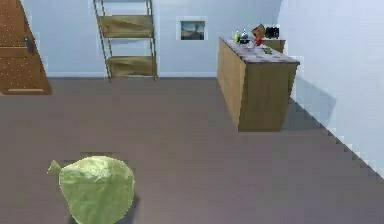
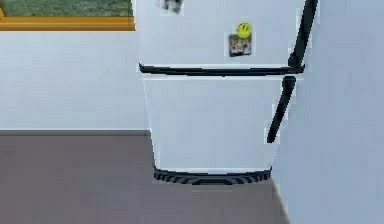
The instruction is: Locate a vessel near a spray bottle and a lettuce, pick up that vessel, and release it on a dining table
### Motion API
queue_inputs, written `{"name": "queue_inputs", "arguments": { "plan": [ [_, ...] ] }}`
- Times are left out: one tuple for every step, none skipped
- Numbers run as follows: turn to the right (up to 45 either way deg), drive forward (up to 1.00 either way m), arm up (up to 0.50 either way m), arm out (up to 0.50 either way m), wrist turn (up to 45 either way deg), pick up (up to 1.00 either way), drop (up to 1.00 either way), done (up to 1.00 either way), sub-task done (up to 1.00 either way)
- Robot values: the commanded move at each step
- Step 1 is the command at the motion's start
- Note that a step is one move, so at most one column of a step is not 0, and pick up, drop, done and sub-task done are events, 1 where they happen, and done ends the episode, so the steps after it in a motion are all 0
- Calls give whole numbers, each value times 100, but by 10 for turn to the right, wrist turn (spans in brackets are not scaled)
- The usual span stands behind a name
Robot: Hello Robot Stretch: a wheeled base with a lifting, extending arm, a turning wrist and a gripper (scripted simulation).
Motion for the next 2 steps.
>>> {"name": "queue_inputs", "arguments": {
  "plan": [
    [120, 0, 0, 0, 0, 0, 0, 0, 0],
    [0, 100, 0, 0, 0, 0, 0, 0, 0]
  ]
}}
